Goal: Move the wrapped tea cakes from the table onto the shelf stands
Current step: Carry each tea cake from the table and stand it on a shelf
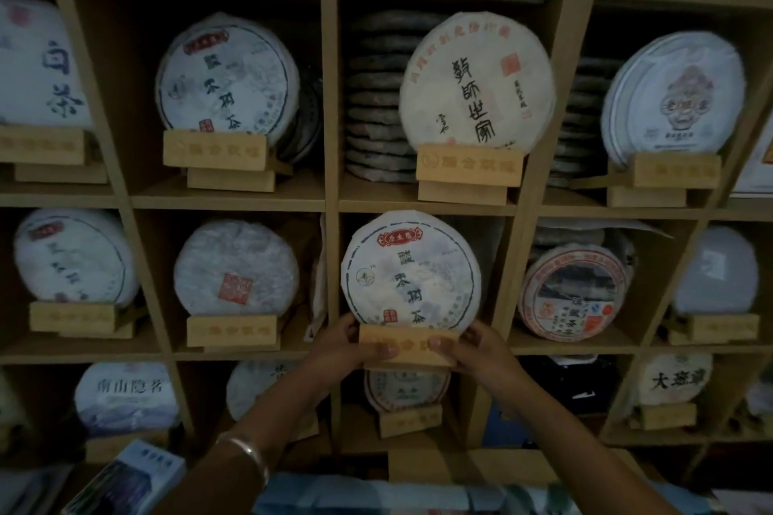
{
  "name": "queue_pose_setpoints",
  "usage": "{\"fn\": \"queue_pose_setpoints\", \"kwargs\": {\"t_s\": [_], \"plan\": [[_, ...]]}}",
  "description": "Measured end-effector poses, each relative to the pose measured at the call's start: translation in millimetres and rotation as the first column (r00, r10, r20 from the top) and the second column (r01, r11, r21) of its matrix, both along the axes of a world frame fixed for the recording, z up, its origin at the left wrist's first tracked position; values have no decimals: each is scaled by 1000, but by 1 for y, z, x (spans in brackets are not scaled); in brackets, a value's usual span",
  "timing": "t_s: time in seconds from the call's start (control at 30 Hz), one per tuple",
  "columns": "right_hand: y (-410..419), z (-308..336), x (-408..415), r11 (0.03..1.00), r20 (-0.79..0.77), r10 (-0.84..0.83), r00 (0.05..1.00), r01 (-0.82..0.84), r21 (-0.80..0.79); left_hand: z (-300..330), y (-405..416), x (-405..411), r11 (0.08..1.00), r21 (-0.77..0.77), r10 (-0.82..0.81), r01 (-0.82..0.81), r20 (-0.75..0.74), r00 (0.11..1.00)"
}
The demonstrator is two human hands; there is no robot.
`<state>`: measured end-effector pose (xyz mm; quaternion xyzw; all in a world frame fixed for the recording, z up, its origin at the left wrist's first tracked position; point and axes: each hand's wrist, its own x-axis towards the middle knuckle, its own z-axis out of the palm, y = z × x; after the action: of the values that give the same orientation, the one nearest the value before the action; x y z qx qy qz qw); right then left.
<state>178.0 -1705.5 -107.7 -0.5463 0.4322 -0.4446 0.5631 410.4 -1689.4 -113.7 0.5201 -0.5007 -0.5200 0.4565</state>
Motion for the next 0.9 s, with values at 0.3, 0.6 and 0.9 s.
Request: {"fn": "queue_pose_setpoints", "kwargs": {"t_s": [0.3, 0.6, 0.9], "plan": [[-43, -27, 0, 1000, -15, -29, 999, 29, -9, -19, -41, -7, 1000, -8, 1, -1, -21, 1000], [-76, -29, 5, 985, -176, -48, 983, 18, -169, -39, -72, -12, 996, -79, 50, -53, -36, 998], [-93, -47, 18, 909, -321, -302, 898, 170, -379, -50, -83, -23, 933, -251, 303, -258, 163, 939]]}}
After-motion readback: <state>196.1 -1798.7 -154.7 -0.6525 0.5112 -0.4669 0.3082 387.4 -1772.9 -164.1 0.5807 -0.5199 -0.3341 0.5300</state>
